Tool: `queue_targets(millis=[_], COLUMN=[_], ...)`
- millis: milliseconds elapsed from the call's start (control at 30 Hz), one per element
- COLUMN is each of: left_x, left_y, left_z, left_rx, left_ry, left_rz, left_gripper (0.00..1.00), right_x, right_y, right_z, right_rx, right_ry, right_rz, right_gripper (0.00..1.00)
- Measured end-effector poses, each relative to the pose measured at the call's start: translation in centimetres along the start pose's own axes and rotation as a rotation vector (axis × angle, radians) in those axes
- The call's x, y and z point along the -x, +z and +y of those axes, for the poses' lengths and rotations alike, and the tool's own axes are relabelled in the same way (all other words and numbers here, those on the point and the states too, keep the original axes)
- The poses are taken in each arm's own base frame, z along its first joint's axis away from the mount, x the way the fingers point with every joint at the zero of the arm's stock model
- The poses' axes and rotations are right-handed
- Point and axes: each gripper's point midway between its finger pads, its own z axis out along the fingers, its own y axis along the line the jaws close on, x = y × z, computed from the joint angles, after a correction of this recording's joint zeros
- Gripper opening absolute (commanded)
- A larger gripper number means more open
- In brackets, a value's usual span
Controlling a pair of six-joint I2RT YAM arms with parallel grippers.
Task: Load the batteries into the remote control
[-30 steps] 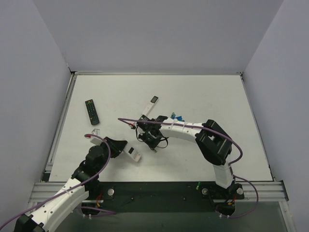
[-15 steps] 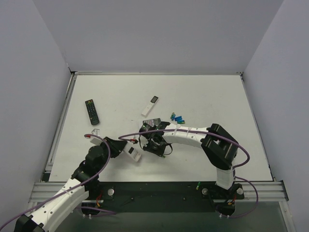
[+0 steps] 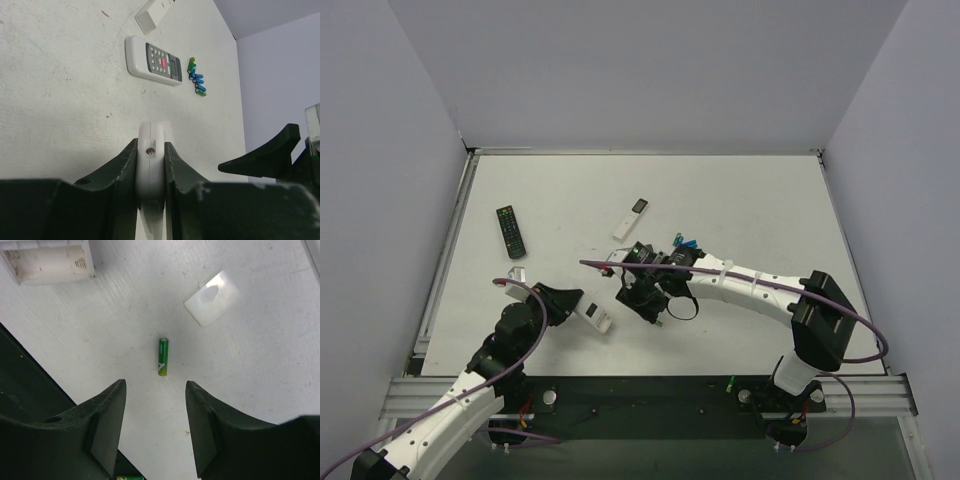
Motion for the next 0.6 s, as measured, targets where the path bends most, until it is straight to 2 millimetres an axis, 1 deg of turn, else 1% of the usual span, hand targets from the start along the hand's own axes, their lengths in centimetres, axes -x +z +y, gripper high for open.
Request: queue_targets(millis=[67, 100, 233, 300, 467, 600], left_x=[0.0, 0.0, 0.0, 0.0, -0.1, -0.1], left_y=[0.0, 0.0, -0.1, -0.1, -0.1, -0.2], left_z=[0.0, 0.0, 0.0, 0.0, 0.1, 0.2], left_rx=[0.001, 0.002, 0.001, 0.001, 0.006, 0.008], left_ry=[-0.001, -0.002, -0.007, -0.007, -0.014, -0.014], left_rz=[0.001, 0.001, 0.001, 0.001, 0.003, 0.004], left_gripper=[0.00, 0.00, 0.00, 0.00, 0.00, 0.00], right_x=[-0.6, -1.3, -4.7, -5.8, -6.8, -7.0], right_y=[-0.5, -0.4, 1.1, 1.6, 2.8, 3.6], right_z=[0.0, -0.1, -0.1, -0.2, -0.5, -1.0], right_rx=[-0.013, -0.021, -0.046, -0.059, -0.082, -0.111], right_ry=[0.033, 0.051, 0.090, 0.097, 0.109, 0.112], right_rz=[-0.008, 0.008, 0.107, 0.149, 0.201, 0.214], right_gripper=[0.47, 0.47, 0.54, 0.56, 0.56, 0.56])
